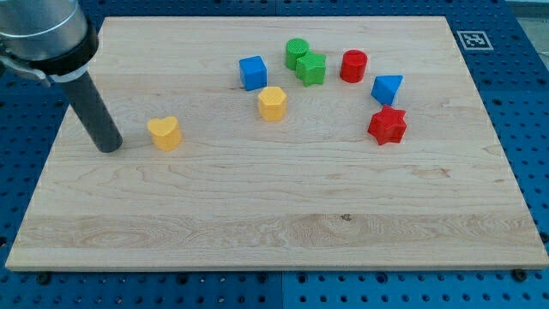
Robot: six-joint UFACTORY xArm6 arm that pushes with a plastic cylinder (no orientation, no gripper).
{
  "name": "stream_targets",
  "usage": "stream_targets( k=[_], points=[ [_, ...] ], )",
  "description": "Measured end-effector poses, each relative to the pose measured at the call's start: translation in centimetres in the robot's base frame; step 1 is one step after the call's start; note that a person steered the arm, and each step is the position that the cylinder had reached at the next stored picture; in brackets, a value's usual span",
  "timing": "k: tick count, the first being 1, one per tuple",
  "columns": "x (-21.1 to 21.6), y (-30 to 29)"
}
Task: Place the heart at the bottom right of the hexagon
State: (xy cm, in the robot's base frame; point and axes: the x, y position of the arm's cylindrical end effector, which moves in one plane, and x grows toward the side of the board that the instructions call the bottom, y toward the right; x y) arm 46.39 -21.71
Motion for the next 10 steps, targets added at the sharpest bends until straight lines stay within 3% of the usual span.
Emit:
stream_targets(
  k=[3,5,6,10],
  points=[
    [-0.7,9.1],
    [-3.5,7.1],
    [-1.7,6.7],
    [-2.7,8.5]
  ],
)
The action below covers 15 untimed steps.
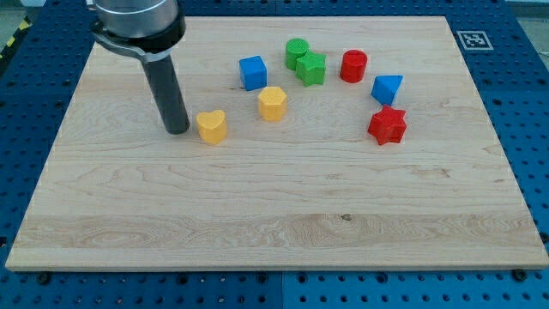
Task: Place the heart at the bottom right of the hexagon
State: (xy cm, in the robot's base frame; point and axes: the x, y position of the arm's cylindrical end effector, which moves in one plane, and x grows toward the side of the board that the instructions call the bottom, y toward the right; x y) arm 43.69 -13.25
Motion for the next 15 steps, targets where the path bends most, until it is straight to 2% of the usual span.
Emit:
stream_targets(
  k=[5,8,9,12,15],
  points=[
    [2.4,6.5],
    [1.8,1.3],
    [0.7,1.9],
    [1.3,10.6],
    [2.8,14.3]
  ],
)
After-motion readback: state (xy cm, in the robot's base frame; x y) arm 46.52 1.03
